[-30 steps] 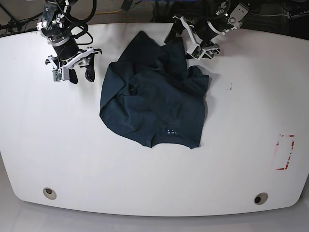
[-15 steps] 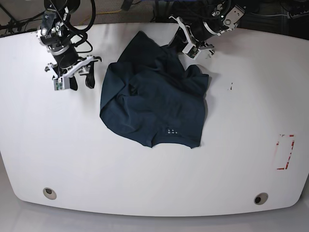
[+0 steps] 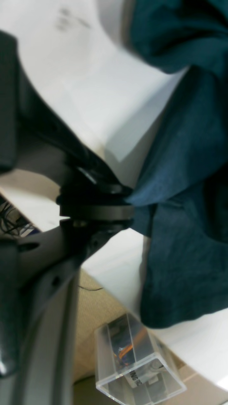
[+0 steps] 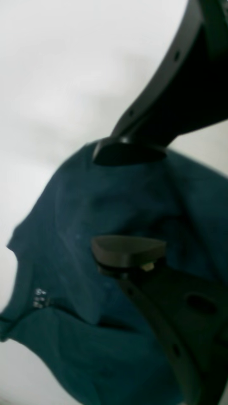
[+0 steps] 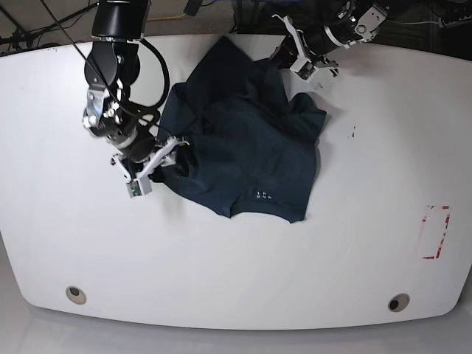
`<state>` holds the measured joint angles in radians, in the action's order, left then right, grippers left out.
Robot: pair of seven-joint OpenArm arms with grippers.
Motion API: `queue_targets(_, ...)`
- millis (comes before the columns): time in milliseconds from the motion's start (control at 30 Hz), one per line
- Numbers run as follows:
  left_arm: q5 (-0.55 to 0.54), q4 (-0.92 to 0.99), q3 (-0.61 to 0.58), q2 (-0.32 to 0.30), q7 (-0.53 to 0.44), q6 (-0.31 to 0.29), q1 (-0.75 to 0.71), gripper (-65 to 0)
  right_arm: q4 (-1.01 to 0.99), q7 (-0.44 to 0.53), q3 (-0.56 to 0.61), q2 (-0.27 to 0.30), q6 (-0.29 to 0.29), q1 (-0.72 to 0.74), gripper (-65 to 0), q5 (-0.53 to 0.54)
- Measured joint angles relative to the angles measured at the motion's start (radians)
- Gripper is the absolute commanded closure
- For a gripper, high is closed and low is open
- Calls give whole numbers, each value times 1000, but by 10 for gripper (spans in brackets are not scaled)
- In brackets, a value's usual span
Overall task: Fold the T-shirt properly
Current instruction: 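Grasp the shirt edges with the right and left grippers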
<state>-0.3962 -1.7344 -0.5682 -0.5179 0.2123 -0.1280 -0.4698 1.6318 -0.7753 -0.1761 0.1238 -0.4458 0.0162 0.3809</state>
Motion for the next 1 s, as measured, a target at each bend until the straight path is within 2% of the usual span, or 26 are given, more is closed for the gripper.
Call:
queue_targets(133,-6,0,41,-3,8,-15,-19,0,-145,-8,71,1,4,91,-335,-10)
queue_targets(233,-6,-1,79,-3,-9,-14,-43,0,-216,19,107,8,-3,137,-335,3)
queue_targets(400,-8,-3,99,-3,3,-18,-46,0,-303,50,150,43,9,192,-335,-8)
queue_targets(600,-8,-3,103,-4,3,-18,-46,0,-376,64,155,77,8,238,-336,-7)
queue_targets(800,-8,-3,103,-4,3,-18,-45,0,-448,75,154,100,2,245,-403,-11)
queue_targets(1000,-6,-3,103,-3,3,-18,-45,0,-455,102,155,95,1,234,-373,2)
